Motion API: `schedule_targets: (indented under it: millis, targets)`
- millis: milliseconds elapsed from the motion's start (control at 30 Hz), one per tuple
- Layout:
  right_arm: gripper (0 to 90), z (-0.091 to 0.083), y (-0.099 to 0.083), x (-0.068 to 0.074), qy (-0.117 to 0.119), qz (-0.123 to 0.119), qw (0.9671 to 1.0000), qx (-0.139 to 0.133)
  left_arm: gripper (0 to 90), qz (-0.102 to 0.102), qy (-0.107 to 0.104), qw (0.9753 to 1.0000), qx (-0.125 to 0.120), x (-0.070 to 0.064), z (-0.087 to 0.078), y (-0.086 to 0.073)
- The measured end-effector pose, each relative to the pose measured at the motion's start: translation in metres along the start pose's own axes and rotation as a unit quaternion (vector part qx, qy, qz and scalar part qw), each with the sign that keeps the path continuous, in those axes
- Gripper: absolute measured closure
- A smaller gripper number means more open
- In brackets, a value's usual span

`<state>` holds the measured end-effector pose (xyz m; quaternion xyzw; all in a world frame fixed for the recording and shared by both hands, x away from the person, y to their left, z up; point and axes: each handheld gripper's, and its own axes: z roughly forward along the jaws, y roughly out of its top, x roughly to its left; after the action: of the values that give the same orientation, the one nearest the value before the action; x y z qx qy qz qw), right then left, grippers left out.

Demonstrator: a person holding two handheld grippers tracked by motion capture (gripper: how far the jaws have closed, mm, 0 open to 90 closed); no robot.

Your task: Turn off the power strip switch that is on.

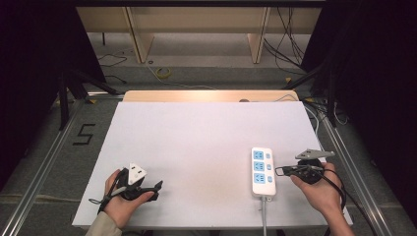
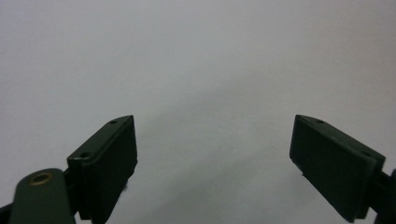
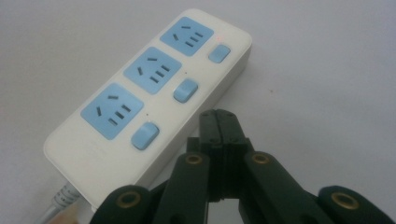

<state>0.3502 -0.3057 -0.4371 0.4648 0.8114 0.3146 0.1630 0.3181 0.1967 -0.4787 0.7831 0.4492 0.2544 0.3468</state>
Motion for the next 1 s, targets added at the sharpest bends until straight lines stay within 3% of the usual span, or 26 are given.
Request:
schedule_targets:
  millis: [1000]
  targets:
    - [90.0, 0.007, 0.018, 0.001, 0.002, -0.002, 1.0000, 0.007, 14.8, 0.006, 0.004, 1.0000, -0.002, -0.002, -0.001, 0.000]
